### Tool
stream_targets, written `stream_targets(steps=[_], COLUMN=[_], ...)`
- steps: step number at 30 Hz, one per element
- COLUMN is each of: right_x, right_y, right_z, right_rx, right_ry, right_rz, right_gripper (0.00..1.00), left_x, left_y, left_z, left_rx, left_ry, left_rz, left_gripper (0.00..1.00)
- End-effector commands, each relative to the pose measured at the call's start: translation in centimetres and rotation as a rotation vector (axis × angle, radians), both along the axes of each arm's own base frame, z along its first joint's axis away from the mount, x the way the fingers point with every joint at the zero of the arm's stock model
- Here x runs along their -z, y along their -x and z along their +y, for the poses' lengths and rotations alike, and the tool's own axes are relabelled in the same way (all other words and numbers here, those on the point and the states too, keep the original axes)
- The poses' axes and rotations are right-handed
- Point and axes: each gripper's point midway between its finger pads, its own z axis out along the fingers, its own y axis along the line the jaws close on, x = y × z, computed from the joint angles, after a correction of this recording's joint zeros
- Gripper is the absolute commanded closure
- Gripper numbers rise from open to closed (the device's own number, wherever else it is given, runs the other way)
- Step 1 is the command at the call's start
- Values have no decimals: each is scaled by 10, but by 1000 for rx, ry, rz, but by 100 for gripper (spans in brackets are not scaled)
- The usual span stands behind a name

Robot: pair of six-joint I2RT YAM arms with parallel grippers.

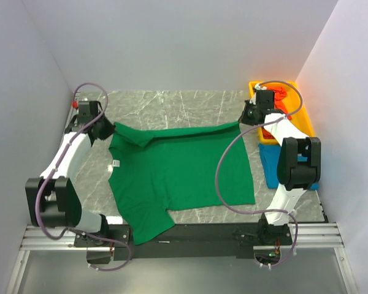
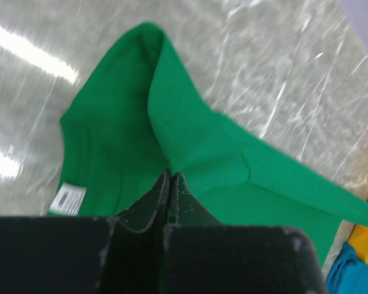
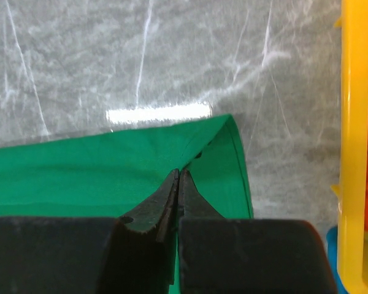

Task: Fold and stack the t-shirts
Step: Fold the tshirt

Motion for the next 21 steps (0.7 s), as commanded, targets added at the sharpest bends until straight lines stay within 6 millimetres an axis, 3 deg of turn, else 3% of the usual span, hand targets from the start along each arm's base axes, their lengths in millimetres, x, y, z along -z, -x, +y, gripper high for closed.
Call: stream_targets(steps=[1, 13, 21], right_x=[-12, -8, 8], right_y=[9, 20, 31], right_z=[-8, -11, -13], right_rx=[33, 47, 61], right_ry=[11, 19, 27], right_rz=[-14, 11, 64], right_gripper=[100, 100, 100], left_x=[-15, -25, 18], left_y=[20, 54, 76], left_z=[-1, -8, -14], left_rx=[-48, -90, -76], left_ry=[44, 131, 156], left_rz=[-29, -48, 24], left_gripper=[99, 99, 99])
